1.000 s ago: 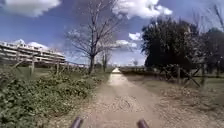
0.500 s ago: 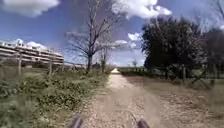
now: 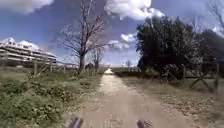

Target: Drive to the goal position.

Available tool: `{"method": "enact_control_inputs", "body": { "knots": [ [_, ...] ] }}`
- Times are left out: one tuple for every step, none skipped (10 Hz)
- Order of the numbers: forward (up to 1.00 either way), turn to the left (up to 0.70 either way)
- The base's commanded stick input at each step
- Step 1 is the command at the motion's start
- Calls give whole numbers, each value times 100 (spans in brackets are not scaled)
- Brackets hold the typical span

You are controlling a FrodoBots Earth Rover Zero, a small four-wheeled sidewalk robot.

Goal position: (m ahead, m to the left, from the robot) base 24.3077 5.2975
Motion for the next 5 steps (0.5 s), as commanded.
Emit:
{"method": "enact_control_inputs", "body": {
  "knots": [
    [100,-25],
    [100,-18],
    [100,-12],
    [100,-5],
    [100,0]
  ]
}}
